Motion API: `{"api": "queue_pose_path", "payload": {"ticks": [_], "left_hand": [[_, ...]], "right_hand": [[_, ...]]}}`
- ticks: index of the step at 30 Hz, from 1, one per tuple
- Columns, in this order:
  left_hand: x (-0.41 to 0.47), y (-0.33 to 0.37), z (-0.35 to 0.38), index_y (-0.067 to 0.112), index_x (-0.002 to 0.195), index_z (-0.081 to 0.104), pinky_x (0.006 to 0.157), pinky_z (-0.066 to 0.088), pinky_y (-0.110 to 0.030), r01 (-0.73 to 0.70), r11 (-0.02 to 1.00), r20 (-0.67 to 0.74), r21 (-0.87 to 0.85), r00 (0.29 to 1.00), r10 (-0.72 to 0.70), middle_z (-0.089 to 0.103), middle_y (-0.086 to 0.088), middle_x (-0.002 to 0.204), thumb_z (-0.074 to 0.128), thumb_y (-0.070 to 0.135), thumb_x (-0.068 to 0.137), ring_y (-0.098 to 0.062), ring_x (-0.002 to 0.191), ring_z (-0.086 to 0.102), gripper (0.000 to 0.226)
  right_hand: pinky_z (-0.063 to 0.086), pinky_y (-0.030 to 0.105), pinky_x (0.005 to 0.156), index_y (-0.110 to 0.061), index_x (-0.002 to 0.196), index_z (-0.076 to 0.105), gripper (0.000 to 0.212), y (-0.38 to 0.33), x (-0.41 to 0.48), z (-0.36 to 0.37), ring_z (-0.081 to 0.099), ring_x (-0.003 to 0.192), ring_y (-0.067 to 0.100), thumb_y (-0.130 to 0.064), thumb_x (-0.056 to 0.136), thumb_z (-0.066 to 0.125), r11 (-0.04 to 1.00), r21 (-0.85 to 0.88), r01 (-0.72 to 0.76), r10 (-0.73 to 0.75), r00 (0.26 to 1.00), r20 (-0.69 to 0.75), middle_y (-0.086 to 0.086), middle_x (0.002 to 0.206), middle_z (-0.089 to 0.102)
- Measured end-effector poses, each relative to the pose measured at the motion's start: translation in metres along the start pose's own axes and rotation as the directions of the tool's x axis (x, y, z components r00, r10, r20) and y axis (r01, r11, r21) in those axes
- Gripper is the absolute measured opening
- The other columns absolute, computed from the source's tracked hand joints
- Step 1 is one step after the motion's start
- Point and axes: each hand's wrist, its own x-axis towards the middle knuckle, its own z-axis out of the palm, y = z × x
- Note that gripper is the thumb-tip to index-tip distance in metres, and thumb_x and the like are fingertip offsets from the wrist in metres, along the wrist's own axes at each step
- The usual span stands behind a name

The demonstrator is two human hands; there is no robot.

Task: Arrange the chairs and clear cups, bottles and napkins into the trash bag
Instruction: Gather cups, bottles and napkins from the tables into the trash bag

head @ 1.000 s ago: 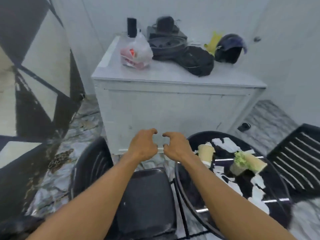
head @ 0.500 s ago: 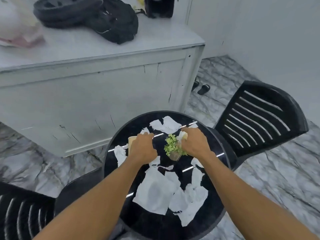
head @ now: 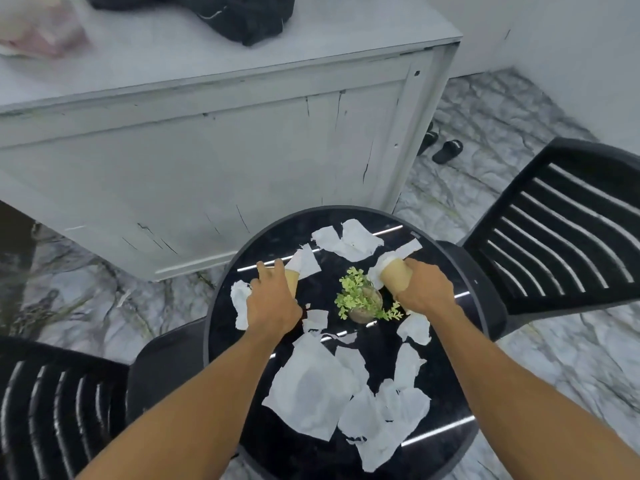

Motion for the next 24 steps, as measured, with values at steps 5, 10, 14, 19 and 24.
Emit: {"api": "queue_pose_path", "payload": {"ticks": [5, 10, 14, 19, 24], "left_hand": [[-0.007, -0.004, -0.01, 0.021, 0.148, 0.029, 0.095, 0.048, -0.046, -0.046, 0.996, -0.02, -0.081, 0.999, 0.045, 0.023, -0.011, 0.16, 0.082, 0.022, 0.072, -0.037, 0.133, 0.04, 0.093], [-0.024, -0.032, -0.061, 0.022, 0.148, 0.026, 0.095, 0.048, -0.05, -0.093, 0.978, -0.171, -0.185, 0.983, 0.061, 0.032, -0.007, 0.153, 0.074, 0.017, 0.071, -0.035, 0.129, 0.043, 0.091], [-0.043, -0.063, -0.104, 0.022, 0.148, 0.026, 0.088, 0.047, -0.044, -0.105, 0.968, -0.257, -0.23, 0.966, 0.043, 0.034, -0.002, 0.149, 0.071, 0.017, 0.072, -0.032, 0.119, 0.048, 0.088], [-0.099, -0.175, -0.179, 0.023, 0.152, 0.023, 0.091, 0.048, -0.05, -0.054, 0.968, -0.429, -0.247, 0.901, -0.06, 0.029, -0.001, 0.155, 0.067, 0.025, 0.073, -0.034, 0.126, 0.045, 0.09], [-0.185, -0.314, -0.225, 0.023, 0.151, 0.026, 0.092, 0.049, -0.049, 0.075, 0.964, -0.556, -0.255, 0.804, -0.21, 0.034, -0.003, 0.153, 0.071, 0.029, 0.071, -0.034, 0.124, 0.049, 0.092]], "right_hand": [[0.049, 0.037, 0.075, -0.023, 0.13, 0.053, 0.064, -0.009, -0.005, -0.009, 0.062, 0.097, 0.028, -0.026, 0.07, 0.074, 1.0, -0.017, 0.005, -0.006, 0.997, -0.075, 0.004, 0.107, 0.065], [0.05, 0.038, 0.076, -0.022, 0.136, 0.049, 0.071, -0.077, -0.032, -0.051, 0.063, 0.102, 0.031, -0.031, 0.071, 0.076, 0.988, 0.042, 0.147, -0.13, 0.952, -0.277, 0.007, 0.111, 0.067], [0.049, 0.036, 0.069, -0.023, 0.128, 0.049, 0.064, -0.148, -0.063, -0.051, 0.063, 0.092, 0.029, -0.038, 0.071, 0.073, 0.945, -0.023, 0.326, -0.315, 0.888, -0.336, 0.004, 0.103, 0.067], [0.049, 0.035, 0.072, -0.025, 0.129, 0.05, 0.064, -0.286, -0.156, -0.025, 0.062, 0.096, 0.028, -0.038, 0.071, 0.073, 0.825, -0.026, 0.564, -0.544, 0.782, -0.305, 0.001, 0.106, 0.066], [0.051, 0.033, 0.073, -0.032, 0.129, 0.05, 0.071, -0.415, -0.26, 0.033, 0.064, 0.096, 0.026, -0.042, 0.063, 0.073, 0.675, -0.007, 0.737, -0.718, 0.656, -0.233, -0.001, 0.109, 0.068]]}}
